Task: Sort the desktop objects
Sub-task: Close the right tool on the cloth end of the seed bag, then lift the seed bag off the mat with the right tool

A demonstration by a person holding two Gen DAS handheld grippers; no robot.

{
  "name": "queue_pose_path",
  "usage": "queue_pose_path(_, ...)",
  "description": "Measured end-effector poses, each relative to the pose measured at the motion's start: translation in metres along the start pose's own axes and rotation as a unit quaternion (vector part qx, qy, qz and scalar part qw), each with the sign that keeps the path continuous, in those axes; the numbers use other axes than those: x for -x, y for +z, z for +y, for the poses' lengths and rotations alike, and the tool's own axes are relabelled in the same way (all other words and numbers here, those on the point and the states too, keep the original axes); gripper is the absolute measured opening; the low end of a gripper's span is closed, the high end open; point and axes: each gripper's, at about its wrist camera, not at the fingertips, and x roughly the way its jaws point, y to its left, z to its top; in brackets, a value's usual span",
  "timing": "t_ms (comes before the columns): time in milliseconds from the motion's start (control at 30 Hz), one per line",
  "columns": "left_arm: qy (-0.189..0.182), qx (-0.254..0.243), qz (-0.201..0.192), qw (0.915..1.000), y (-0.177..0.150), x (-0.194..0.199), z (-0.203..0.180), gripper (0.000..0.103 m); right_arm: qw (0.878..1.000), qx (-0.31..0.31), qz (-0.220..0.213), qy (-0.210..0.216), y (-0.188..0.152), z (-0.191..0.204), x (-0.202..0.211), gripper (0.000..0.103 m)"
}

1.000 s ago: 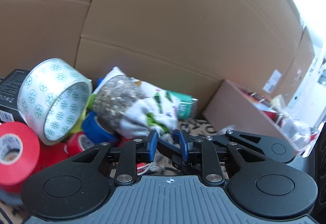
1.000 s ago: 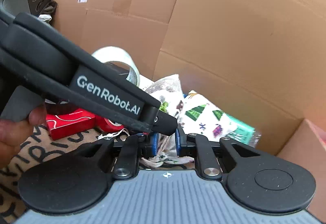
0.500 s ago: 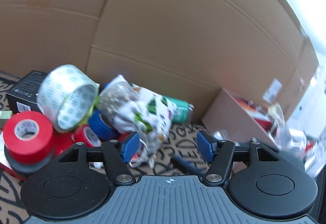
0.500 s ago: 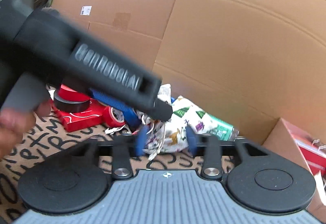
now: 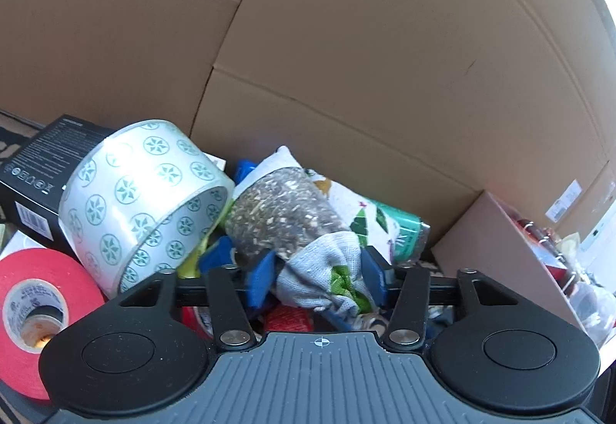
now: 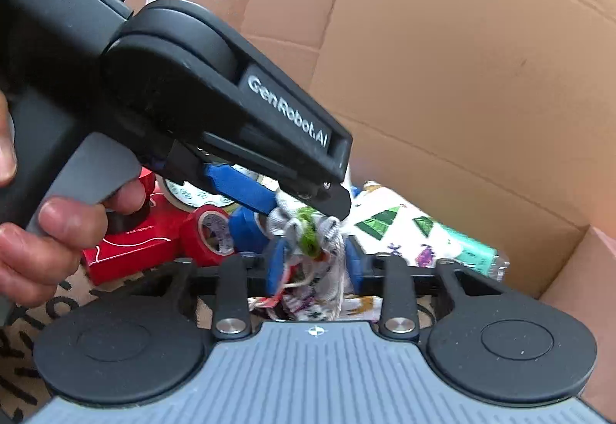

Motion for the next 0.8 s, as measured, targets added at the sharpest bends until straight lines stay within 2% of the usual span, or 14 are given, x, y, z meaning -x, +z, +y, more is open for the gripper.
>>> queue_pose_path(33, 0.001, -0.001, 0.0, 1.0, 0.0, 0.001, 0.0, 0.047, 1.0, 0.0, 0.0, 0.001, 0.0, 0.002, -0.001, 0.024)
queue_pose_path(67, -0.001, -0.002, 0.0, 1.0, 0.0, 0.001, 0.0, 0.043, 1.0, 0.0, 0.0, 0.002, 0.001, 0.003, 0.0, 0.022)
queue_pose_path(167, -0.004, -0.007, -0.003, 1.0, 0.0, 0.007, -0.003, 0.038, 1.0, -0.002, -0.004, 0.007, 0.005, 0.006, 0.006, 0.018)
queue_pose_path(333, -0.017, -0.02, -0.017, 0.9995, -0.004, 0.029, -0.024, 0.034, 1.0, 0.003, -0.02, 0.008, 0.008, 0.002, 0.036, 0.017)
queue_pose_path(467, -0.03, -0.026, -0.025, 0.9989, -0.017, 0.055, -0.044, 0.033, 0.999, 0.007, -0.029, 0.014, -0.02, -0.061, 0.075, 0.017)
queue_pose_path(567, -0.038, -0.028, -0.022, 0.9987, -0.031, 0.073, -0.059, 0.033, 0.999, 0.005, -0.028, 0.022, -0.029, -0.067, 0.104, 0.017)
queue_pose_path(700, -0.05, -0.033, -0.002, 0.9982, -0.056, 0.091, -0.078, 0.033, 0.999, 0.019, -0.015, 0.023, -0.036, -0.064, 0.14, 0.017)
queue_pose_path(800, -0.059, -0.043, 0.035, 0.9967, -0.079, 0.093, -0.092, 0.033, 0.999, 0.021, 0.015, 0.026, -0.053, -0.063, 0.165, 0.017)
